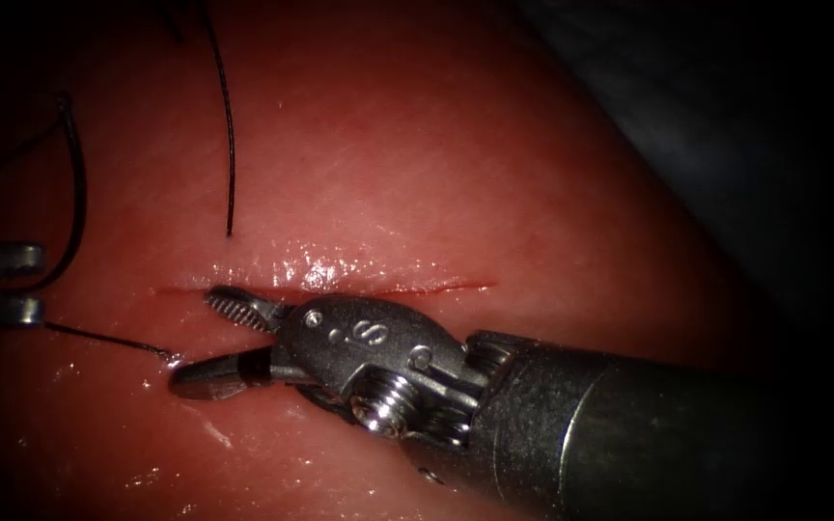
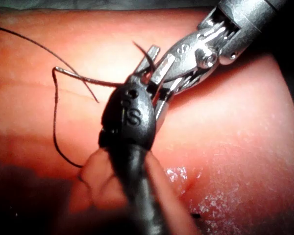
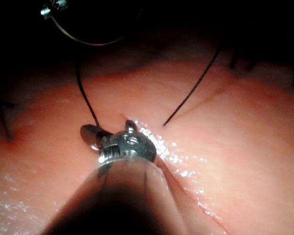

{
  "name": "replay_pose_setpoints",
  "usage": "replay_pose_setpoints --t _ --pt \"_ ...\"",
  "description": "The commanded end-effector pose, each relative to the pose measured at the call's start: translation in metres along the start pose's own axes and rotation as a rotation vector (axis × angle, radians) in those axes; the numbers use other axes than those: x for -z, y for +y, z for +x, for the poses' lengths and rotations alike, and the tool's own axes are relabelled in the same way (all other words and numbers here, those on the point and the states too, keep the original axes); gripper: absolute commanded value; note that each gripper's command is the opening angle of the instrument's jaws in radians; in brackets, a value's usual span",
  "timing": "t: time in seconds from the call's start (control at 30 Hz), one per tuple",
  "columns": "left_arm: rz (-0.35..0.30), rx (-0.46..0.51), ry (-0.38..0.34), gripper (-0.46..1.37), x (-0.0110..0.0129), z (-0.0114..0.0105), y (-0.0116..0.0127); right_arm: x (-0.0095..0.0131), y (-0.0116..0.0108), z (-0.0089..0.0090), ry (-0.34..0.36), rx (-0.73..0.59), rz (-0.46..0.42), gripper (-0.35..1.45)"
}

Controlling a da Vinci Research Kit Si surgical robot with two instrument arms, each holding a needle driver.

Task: Wound Closure
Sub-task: Use the left gripper to pull the needle through the tissue, then pull the string through the cut with the right gripper

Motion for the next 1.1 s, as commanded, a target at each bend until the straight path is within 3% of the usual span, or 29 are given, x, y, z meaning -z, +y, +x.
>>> replay_pose_setpoints --t 0.03,0.37,0.47,0.63,0.8,0.93,1.1 --pt "-0.008 0.002 0.0 -0.35 0.0 0.0002 0.0 -0.0003 -0.0001 0.0001 0.002 0.003 0.009 0.85" --pt "-0.008 -0.001 -0.003 -0.35 -0.0002 0.0011 -0.0002 -0.0019 -0.0004 0.0004 -0.04 0.023 0.035 0.75" --pt "-0.005 -0.005 -0.001 -0.35 -0.0003 0.002 -0.0002 -0.0022 -0.0002 -0.0001 -0.083 0.027 0.033 0.73" --pt "-0.002 -0.015 0.002 -0.35 -0.0005 0.0034 -0.0004 -0.003 -0.0005 -0.0006 -0.094 0.03 0.052 0.66" --pt "-0.001 -0.016 0.008 -0.35 -0.0008 0.0044 -0.0008 -0.0038 -0.0013 -0.0009 -0.103 0.051 0.097 0.27" --pt "-0.003 -0.02 0.011 -0.35 -0.0009 0.0045 -0.001 -0.0041 -0.0015 -0.0015 -0.113 0.072 0.122 -0.29" --pt "-0.005 -0.019 0.015 -0.35 -0.0008 0.0046 -0.001 -0.0037 -0.0014 -0.0015 -0.169 0.012 0.145 -0.35"
